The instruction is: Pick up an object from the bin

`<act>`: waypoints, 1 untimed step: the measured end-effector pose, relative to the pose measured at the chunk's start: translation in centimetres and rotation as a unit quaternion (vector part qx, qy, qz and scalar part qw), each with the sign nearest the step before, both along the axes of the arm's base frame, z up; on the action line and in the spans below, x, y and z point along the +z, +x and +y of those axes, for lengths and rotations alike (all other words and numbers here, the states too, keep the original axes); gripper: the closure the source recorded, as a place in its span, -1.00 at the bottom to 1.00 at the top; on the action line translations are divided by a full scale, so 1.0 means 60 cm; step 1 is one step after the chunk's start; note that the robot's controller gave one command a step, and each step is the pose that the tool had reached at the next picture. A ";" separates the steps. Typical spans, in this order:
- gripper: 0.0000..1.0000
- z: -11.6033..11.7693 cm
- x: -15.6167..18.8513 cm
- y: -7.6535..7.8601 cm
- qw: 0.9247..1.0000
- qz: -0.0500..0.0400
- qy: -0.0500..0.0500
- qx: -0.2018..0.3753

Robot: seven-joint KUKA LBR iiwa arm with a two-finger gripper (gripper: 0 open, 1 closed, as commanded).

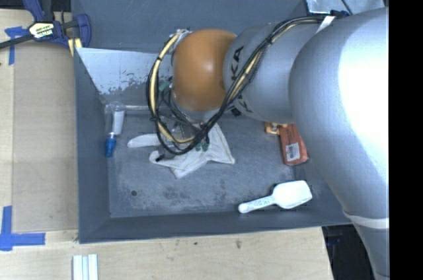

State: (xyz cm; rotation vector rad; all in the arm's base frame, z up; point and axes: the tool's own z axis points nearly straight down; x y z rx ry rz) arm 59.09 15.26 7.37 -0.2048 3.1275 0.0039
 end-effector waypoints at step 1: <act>1.00 0.000 0.000 0.000 1.000 0.000 0.000 0.000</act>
Offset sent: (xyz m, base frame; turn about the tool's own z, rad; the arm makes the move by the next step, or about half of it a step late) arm -0.0775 0.0149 0.1443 -0.0369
